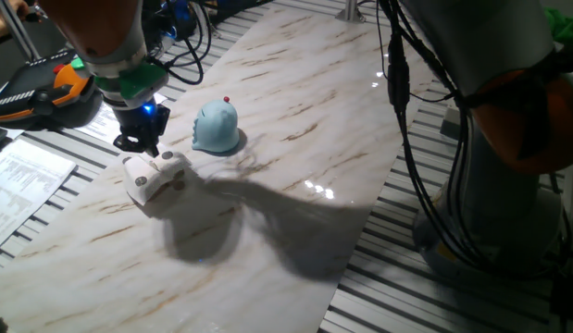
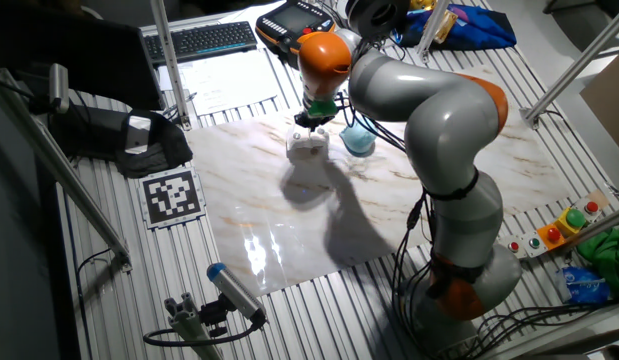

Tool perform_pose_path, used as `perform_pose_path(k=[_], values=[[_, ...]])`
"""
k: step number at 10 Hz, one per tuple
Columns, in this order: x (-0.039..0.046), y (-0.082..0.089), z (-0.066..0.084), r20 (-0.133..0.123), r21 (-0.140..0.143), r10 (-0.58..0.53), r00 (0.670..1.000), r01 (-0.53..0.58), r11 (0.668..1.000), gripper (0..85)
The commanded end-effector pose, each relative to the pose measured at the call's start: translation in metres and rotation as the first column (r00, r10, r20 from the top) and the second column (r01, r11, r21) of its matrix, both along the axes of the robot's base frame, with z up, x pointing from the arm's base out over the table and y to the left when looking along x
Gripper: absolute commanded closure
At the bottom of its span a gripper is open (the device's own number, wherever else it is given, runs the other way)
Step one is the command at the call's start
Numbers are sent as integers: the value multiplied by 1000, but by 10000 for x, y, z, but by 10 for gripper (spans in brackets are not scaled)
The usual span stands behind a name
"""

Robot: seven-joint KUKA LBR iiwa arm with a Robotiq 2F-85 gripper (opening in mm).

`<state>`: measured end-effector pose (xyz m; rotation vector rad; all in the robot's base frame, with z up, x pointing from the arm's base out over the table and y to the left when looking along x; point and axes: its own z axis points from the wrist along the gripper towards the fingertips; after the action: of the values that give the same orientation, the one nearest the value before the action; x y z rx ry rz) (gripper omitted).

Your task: Drop coins into a piggy bank

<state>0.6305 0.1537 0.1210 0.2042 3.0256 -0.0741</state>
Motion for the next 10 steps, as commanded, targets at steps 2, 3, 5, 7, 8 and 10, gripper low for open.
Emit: perform_pose_path(k=[2,3,5,7,8,10], values=[[8,13,-27,13,5,-5,1000,5,1000,850],[9,9,-31,7,4,-12,1000,12,1000,850],[7,5,-44,-6,20,-2,1000,2,1000,850],[6,3,-46,45,31,-3,999,2,1000,510],[6,2,-46,62,30,-16,998,14,999,340],[1,4,-60,79,39,-28,996,25,999,340]])
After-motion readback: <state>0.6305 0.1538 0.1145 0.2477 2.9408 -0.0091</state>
